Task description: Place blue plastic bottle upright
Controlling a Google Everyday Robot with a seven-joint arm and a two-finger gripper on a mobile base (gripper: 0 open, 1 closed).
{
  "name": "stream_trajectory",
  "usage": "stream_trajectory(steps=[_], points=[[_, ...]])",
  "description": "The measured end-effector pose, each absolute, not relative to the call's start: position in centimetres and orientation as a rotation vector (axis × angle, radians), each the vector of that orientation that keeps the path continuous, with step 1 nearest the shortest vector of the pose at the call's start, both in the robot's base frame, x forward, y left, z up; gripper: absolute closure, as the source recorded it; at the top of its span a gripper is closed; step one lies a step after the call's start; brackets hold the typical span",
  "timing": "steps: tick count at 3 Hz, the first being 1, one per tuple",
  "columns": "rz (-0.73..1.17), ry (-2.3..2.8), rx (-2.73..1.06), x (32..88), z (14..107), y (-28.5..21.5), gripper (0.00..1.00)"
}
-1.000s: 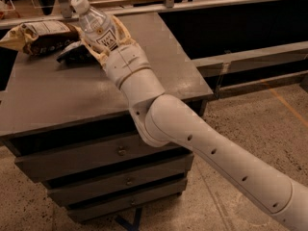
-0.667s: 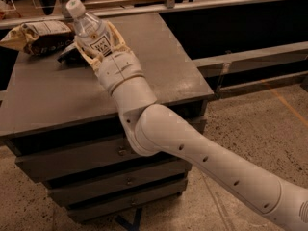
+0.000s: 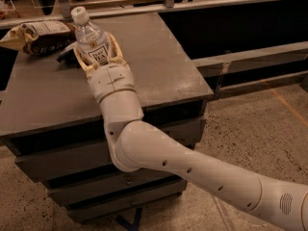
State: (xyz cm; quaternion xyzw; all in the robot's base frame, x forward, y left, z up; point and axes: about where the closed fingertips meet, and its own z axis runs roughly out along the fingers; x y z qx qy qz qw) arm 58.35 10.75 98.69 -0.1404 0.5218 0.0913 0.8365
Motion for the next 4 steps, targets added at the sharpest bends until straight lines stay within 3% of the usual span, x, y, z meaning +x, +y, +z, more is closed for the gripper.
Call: stream_trajectory(steps=[4], points=[[0.208, 1.198, -0.183, 59.1, 95.0, 11.4, 1.0]])
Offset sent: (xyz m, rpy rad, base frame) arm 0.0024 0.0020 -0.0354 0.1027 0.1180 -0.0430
